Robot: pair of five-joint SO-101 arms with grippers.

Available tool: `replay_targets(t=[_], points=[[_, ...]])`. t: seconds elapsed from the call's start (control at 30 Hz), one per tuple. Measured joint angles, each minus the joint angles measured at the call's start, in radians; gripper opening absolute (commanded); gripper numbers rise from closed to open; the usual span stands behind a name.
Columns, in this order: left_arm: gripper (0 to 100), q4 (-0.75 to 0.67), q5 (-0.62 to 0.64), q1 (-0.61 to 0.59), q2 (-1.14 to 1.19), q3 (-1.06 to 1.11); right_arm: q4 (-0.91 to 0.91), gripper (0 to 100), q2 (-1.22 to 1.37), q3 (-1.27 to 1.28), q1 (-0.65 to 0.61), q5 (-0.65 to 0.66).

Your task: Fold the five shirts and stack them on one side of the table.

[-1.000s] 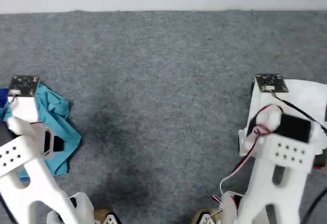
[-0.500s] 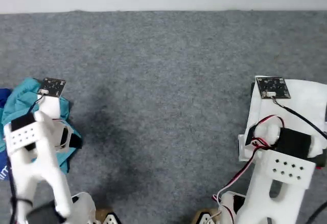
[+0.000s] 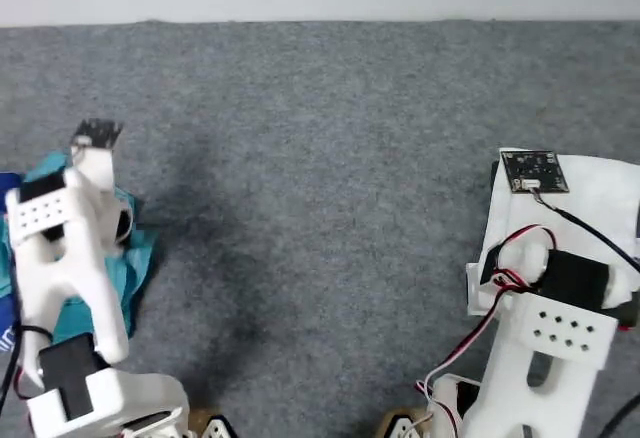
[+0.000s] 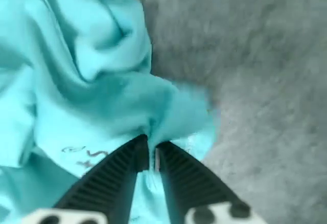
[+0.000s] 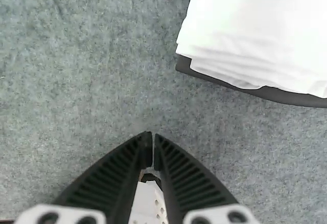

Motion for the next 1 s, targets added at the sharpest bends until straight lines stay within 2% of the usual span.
replay_targets(t=[0.27,0.4,0.53,0.63,0.77,1.0], points=[[1,0.221,0.175,0.147,0.0,-0.405,0.0,0.9,0.0,0.0,0.0,0.0],[1,0.288,0.226,0.292,0.003,-0.606,0.0,0.9,0.0,0.0,0.0,0.0],[1,0.293,0.27,0.474,0.014,-0.738,0.0,0.9,0.0,0.0,0.0,0.0],[1,0.255,0.281,0.617,0.014,-0.772,0.0,0.9,0.0,0.0,0.0,-0.002],[1,0.123,0.282,0.778,0.048,-0.779,0.0,0.9,0.0,0.0,0.0,-0.002],[2,-0.055,0.282,0.93,0.282,-0.913,0.0,0.9,0.0,0.0,0.0,-0.002]])
